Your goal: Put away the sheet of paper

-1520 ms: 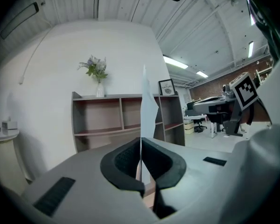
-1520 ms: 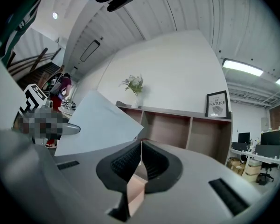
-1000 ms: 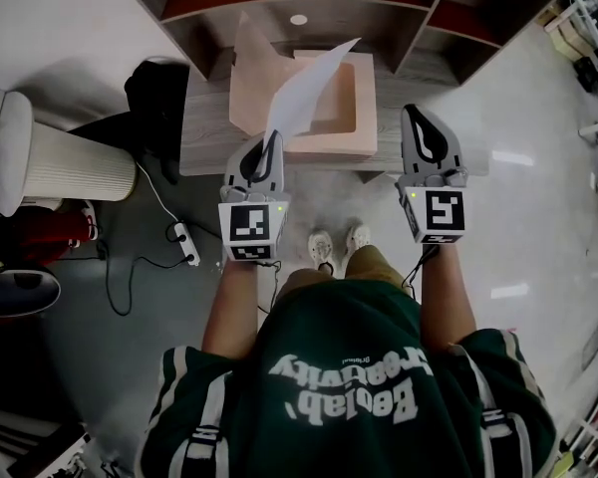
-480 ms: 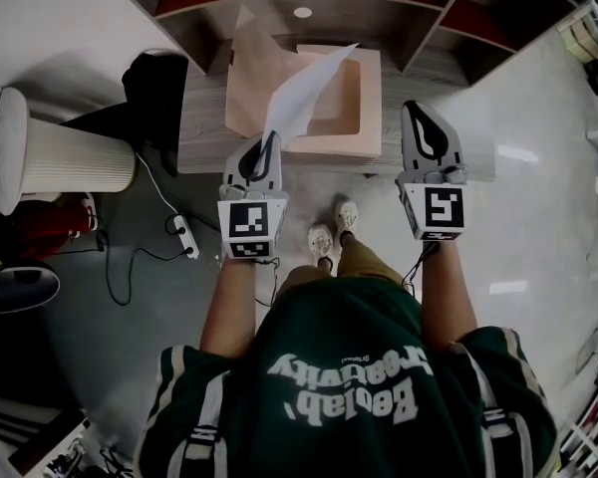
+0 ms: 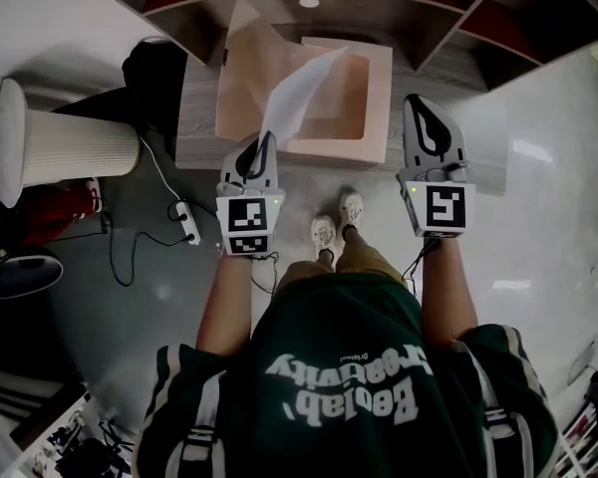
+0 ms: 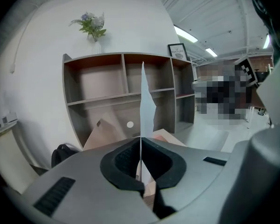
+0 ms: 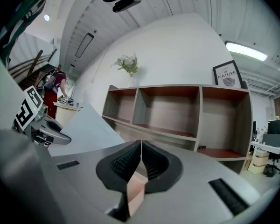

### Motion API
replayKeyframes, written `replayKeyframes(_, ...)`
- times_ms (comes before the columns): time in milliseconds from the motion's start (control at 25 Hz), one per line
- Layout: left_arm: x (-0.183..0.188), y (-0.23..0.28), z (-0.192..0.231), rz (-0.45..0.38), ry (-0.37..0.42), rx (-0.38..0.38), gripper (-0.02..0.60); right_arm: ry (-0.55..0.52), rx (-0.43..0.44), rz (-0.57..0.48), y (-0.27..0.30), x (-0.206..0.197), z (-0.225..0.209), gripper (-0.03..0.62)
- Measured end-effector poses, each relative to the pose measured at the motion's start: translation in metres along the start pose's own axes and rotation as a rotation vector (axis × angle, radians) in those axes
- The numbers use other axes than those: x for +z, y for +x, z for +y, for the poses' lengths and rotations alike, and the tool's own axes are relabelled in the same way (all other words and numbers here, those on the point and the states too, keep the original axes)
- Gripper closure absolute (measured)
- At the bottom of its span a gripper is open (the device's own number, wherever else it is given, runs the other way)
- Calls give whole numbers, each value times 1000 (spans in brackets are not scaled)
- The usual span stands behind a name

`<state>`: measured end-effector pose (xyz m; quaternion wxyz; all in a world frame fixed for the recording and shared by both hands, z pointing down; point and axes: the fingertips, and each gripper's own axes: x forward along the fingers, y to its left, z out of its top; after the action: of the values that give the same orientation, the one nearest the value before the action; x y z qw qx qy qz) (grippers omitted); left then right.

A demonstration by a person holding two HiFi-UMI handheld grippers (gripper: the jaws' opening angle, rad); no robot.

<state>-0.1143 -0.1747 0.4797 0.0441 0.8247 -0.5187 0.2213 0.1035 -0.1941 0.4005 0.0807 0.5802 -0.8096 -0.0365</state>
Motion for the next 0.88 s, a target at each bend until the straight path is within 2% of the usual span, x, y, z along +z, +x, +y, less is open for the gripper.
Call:
replayKeyframes(200,-12,23,3,80,-1,49,565,3,28,-1,20,-13,-17,558)
replayKeyframes(320,-19,36,4,126,6,84,565,10,44,-37,31,-16,-29,557)
replayKeyframes(600,-34,55,23,228,5,197,565,42,86,-27,54,-34,-47,557)
replayKeyframes(720,-36,61,37,259,-5,241,565,35,103,-17,64,-41,-47,557)
replayKeyframes(880,-50,66,48,324,-22,255,565,42,127,-12,71,-45,-39,559)
